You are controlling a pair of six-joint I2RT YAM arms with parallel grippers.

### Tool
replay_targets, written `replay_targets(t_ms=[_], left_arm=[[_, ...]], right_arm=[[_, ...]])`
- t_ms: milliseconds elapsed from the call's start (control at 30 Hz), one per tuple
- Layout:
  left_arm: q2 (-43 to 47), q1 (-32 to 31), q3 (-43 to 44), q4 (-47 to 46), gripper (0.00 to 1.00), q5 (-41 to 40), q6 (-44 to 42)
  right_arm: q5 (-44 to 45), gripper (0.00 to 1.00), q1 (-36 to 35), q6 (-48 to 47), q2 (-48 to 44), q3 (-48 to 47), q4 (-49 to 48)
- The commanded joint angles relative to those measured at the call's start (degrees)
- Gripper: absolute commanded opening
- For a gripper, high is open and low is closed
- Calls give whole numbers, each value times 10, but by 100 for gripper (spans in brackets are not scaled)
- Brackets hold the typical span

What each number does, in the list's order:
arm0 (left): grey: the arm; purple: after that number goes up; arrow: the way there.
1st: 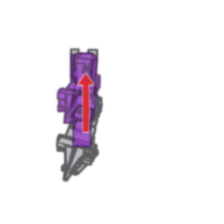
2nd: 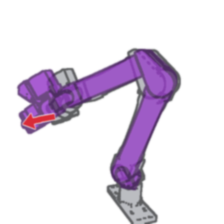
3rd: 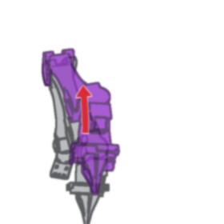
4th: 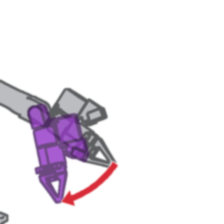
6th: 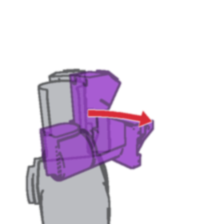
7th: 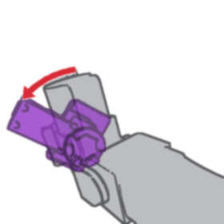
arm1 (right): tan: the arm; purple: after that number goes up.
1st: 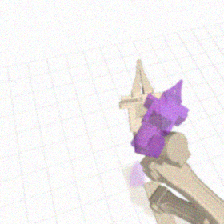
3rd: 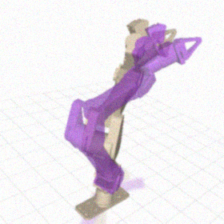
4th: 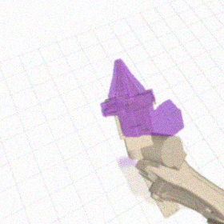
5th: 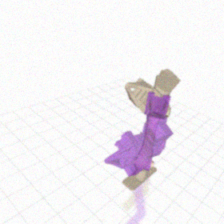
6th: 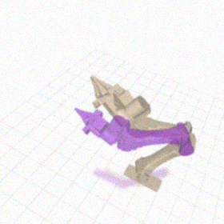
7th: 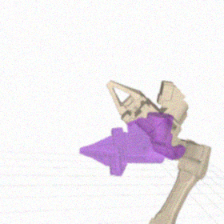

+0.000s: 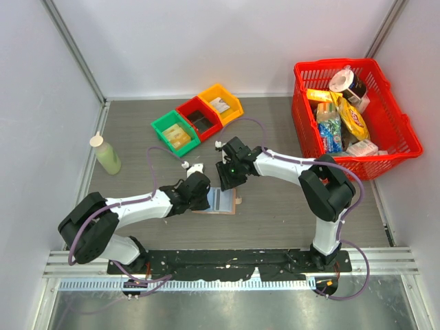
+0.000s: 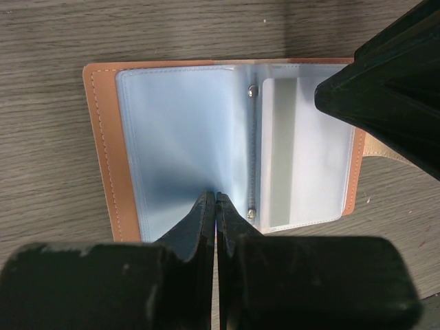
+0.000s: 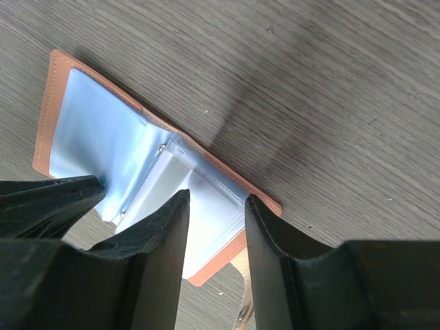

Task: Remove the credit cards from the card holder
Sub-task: Open the card holder at the center of the board.

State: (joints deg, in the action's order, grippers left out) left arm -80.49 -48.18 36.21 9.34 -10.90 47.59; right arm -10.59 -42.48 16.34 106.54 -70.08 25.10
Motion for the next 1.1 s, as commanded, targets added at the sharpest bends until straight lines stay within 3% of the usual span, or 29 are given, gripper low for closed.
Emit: replay_targets(t_ms=[0,367,1067], left_arm=[[6,3,-6,-14,4,5,2],[9,2,-6,-15,4,4,1],[75,3,-39,-34,5,-25,29]], right_arm=[[11,43,-3,-8,-10,-24,2],[-28,35,-3,-11,-15,-29,2],[-95,34,-13,26,-27,-44,-8]])
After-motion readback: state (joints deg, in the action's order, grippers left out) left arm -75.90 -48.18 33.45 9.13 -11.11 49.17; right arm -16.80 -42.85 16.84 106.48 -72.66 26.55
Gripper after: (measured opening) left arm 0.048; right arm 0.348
